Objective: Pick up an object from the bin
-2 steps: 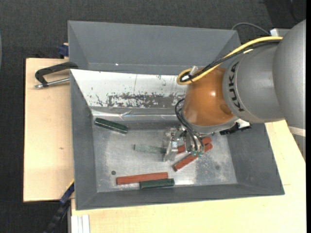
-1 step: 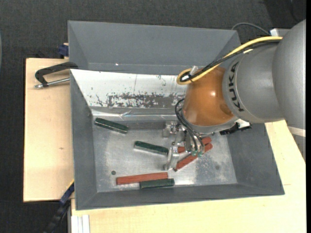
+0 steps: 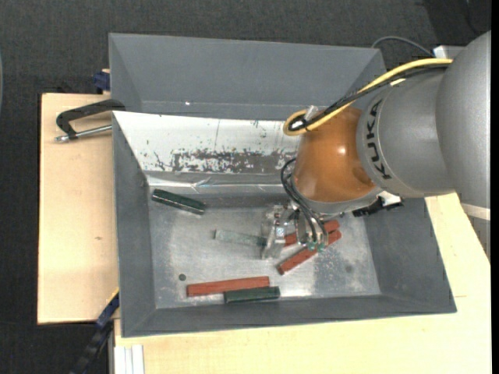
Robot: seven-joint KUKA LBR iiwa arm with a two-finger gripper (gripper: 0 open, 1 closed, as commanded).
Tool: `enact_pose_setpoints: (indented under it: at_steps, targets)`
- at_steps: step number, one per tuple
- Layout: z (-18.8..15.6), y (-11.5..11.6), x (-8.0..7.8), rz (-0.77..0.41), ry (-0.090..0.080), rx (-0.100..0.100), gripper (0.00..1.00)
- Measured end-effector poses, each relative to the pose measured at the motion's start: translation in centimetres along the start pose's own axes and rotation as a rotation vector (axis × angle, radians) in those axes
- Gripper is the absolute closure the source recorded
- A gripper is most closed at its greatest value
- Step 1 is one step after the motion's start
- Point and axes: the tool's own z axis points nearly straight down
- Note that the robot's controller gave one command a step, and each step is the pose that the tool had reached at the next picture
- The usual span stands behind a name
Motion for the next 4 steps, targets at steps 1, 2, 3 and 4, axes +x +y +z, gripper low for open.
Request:
enact_pose_setpoints:
  at_steps: [1, 2, 3, 4]
  targets:
    - [0.0, 0.0, 0.0, 0.0, 0.0, 0.0, 1.0]
    - [-0.2, -0.1, 0.2, 0.0, 0.002, 0.0, 1.0]
    - [-4.3, 2.2, 0.6, -0.104, -0.005, 0.001, 1.0]
    - [-17.7, -3.4, -0.6, -0.19, -0.004, 0.001, 1.0]
